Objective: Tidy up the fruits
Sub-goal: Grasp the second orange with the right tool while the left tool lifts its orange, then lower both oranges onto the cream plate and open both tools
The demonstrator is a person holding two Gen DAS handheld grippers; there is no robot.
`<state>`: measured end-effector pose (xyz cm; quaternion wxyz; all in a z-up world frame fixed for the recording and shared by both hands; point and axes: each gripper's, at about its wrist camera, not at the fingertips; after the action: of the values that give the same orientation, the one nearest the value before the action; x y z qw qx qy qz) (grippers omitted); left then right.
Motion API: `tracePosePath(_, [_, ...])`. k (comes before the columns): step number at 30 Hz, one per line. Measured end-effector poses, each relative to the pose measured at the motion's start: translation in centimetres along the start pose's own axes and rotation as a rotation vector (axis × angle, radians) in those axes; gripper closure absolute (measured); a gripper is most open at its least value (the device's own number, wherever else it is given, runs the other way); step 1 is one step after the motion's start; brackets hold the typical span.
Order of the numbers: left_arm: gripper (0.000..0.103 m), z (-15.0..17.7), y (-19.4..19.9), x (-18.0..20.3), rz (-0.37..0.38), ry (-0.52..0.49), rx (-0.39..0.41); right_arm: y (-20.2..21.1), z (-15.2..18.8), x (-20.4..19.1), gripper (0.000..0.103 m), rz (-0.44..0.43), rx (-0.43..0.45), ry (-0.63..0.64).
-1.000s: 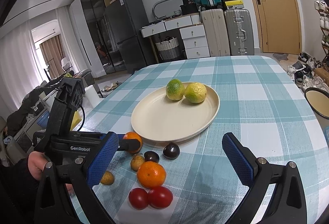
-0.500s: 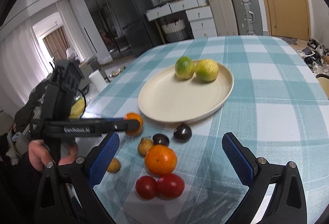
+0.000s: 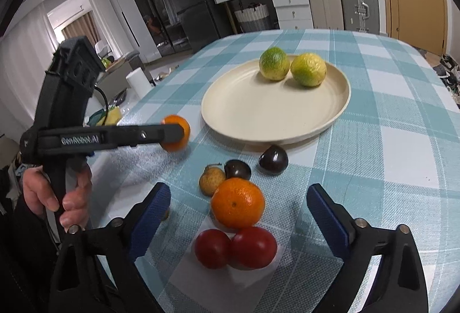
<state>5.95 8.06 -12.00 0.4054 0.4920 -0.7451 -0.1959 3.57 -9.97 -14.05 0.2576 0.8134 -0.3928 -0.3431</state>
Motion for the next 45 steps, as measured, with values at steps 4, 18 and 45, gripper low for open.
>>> tracePosePath(4, [0.067, 0.1, 0.2, -0.3, 0.0, 0.006, -0.001, -0.6, 0.2, 0.2, 0.018, 0.008, -0.032, -0.009])
tracePosePath(18, [0.067, 0.3, 1.0, -1.0, -0.007, 0.029, 0.017, -1.4, 0.1, 0.4, 0.059, 0.013, -0.074, -0.025])
tracePosePath(45, [0.067, -5.5, -0.9, -0.2, 0.008, -0.006, 0.043, 2.3, -4.5, 1.8, 0.061, -0.089, 0.121, -0.089])
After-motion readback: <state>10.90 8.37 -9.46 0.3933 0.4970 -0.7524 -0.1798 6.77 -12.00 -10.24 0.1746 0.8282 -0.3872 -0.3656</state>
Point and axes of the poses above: each gripper's, at about its wrist camera, not at the fingertips, and y roughly against the way its jaws point, x to its right, z to its underside, and after that the axes turned 6 degrees about -y, right-handed
